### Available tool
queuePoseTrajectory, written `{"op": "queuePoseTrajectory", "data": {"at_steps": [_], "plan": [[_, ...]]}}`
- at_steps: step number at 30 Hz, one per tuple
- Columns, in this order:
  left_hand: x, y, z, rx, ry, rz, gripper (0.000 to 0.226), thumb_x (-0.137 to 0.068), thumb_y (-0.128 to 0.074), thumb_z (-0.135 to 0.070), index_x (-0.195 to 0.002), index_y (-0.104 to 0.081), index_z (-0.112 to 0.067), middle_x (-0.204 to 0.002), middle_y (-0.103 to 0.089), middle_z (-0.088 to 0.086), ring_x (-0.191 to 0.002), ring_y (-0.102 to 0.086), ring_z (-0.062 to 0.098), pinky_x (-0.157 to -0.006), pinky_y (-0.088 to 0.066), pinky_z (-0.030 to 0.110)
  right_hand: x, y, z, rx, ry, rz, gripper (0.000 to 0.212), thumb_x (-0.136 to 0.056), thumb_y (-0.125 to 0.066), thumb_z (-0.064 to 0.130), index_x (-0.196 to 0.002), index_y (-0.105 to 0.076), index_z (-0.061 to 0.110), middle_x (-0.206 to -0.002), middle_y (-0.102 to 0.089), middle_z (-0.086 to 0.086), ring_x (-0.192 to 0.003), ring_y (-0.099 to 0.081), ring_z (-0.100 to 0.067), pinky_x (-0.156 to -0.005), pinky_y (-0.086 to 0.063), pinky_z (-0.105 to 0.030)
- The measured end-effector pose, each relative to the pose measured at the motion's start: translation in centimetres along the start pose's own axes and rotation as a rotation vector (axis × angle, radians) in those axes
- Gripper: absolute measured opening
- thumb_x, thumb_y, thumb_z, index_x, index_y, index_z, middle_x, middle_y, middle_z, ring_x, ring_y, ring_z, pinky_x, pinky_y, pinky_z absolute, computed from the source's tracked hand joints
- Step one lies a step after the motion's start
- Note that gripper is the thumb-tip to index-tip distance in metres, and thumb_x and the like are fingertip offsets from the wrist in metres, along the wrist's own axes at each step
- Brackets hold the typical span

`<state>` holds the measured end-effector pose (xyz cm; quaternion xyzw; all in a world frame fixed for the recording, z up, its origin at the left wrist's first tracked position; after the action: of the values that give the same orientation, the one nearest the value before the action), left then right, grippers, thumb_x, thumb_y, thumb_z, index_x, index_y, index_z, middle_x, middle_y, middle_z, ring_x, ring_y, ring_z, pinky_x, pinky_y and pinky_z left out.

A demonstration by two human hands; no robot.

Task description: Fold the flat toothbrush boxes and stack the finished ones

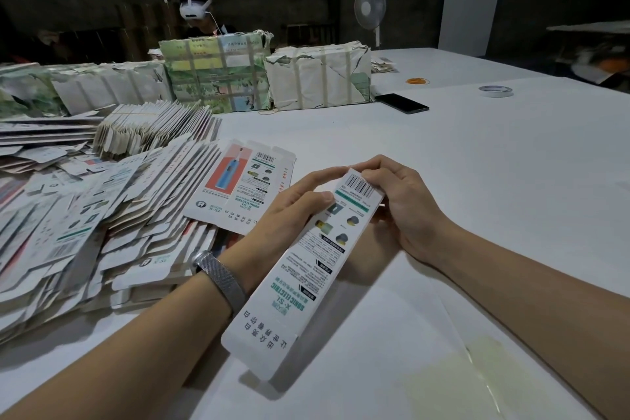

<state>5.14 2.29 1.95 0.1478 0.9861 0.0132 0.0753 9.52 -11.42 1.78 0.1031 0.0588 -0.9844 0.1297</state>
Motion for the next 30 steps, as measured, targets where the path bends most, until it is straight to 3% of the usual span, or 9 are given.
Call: {"op": "queuePoseTrajectory", "data": {"at_steps": [4, 10, 12, 16, 20, 23, 26, 30], "plan": [[-0.1, 0.0, 0.3, -0.042, 0.0, 0.0, 0.042, -0.105, -0.037, -0.006, -0.134, -0.051, -0.033, -0.098, -0.079, 0.002, -0.08, -0.073, 0.012, -0.063, -0.055, 0.02, 0.1, -0.4, 0.1, 0.013, 0.004, 0.039, 0.024, -0.087, -0.051, 0.03, -0.076, -0.073, 0.03, -0.065, -0.064, 0.004, -0.059, -0.055, -0.009, -0.049, -0.04, -0.019], [-0.5, 0.1, 0.4, -0.078, -0.022, -0.018, 0.049, -0.101, -0.036, -0.002, -0.125, -0.054, -0.041, -0.091, -0.079, -0.008, -0.073, -0.073, 0.008, -0.057, -0.053, 0.017, 0.3, -0.4, 0.3, 0.025, 0.08, 0.042, 0.023, -0.101, -0.054, 0.028, -0.085, -0.071, 0.028, -0.074, -0.068, 0.001, -0.073, -0.057, -0.021, -0.062, -0.044, -0.034], [-0.6, 0.1, 0.4, -0.067, -0.029, -0.021, 0.048, -0.101, -0.036, -0.001, -0.124, -0.055, -0.039, -0.091, -0.079, -0.007, -0.074, -0.073, 0.008, -0.058, -0.054, 0.018, 0.2, -0.3, 0.2, 0.006, 0.069, 0.026, 0.014, -0.096, -0.06, 0.034, -0.089, -0.061, 0.022, -0.073, -0.07, 0.0, -0.072, -0.056, -0.025, -0.058, -0.044, -0.031], [-0.8, 0.6, 0.7, 0.007, -0.029, -0.04, 0.045, -0.1, -0.035, 0.001, -0.122, -0.056, -0.031, -0.091, -0.079, -0.003, -0.071, -0.073, 0.01, -0.055, -0.054, 0.02, 0.1, -0.3, 0.1, -0.019, 0.055, 0.044, 0.03, -0.084, -0.063, 0.05, -0.089, -0.056, 0.021, -0.074, -0.067, -0.007, -0.071, -0.048, -0.029, -0.051, -0.042, -0.023], [-1.0, 1.4, 1.1, 0.155, -0.011, -0.1, 0.04, -0.1, -0.035, -0.003, -0.124, -0.053, -0.029, -0.082, -0.077, 0.002, -0.062, -0.07, 0.013, -0.049, -0.052, 0.022, 0.0, -0.5, -0.2, -0.015, 0.06, 0.102, 0.022, -0.086, -0.067, 0.036, -0.106, -0.059, 0.031, -0.09, -0.066, -0.015, -0.061, -0.051, -0.018, -0.054, -0.044, -0.025], [-0.9, 1.3, 1.3, 0.195, -0.002, -0.099, 0.036, -0.095, -0.045, -0.014, -0.126, -0.051, -0.032, -0.084, -0.077, 0.004, -0.065, -0.07, 0.016, -0.051, -0.054, 0.026, -0.1, -0.5, -0.4, -0.022, 0.071, 0.118, 0.021, -0.087, -0.067, 0.034, -0.106, -0.061, 0.036, -0.093, -0.067, -0.023, -0.063, -0.051, -0.018, -0.056, -0.045, -0.026], [-0.9, 1.2, 1.5, 0.169, -0.003, -0.088, 0.037, -0.095, -0.047, -0.018, -0.128, -0.048, -0.035, -0.087, -0.077, 0.004, -0.068, -0.071, 0.017, -0.055, -0.056, 0.027, -0.1, -0.3, -0.5, -0.047, 0.082, 0.125, 0.017, -0.091, -0.067, 0.034, -0.107, -0.062, 0.033, -0.09, -0.071, -0.015, -0.066, -0.051, -0.019, -0.057, -0.044, -0.026], [-1.0, 1.1, 1.7, 0.183, 0.01, -0.074, 0.039, -0.093, -0.048, -0.022, -0.13, -0.047, -0.036, -0.092, -0.077, 0.005, -0.071, -0.072, 0.017, -0.057, -0.057, 0.028, -0.3, 0.0, -0.7, -0.088, 0.073, 0.101, 0.027, -0.085, -0.068, 0.034, -0.11, -0.062, 0.024, -0.089, -0.072, -0.012, -0.065, -0.051, -0.018, -0.057, -0.043, -0.026]]}}
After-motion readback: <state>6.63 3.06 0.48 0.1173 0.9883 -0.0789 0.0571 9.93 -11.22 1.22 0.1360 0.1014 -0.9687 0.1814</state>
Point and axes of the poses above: each hand's wrist, its own x-axis away from the middle knuckle, its own y-axis out of the back of the hand, z = x × y, the point moved 7 cm from there along -x, towards the middle knuckle
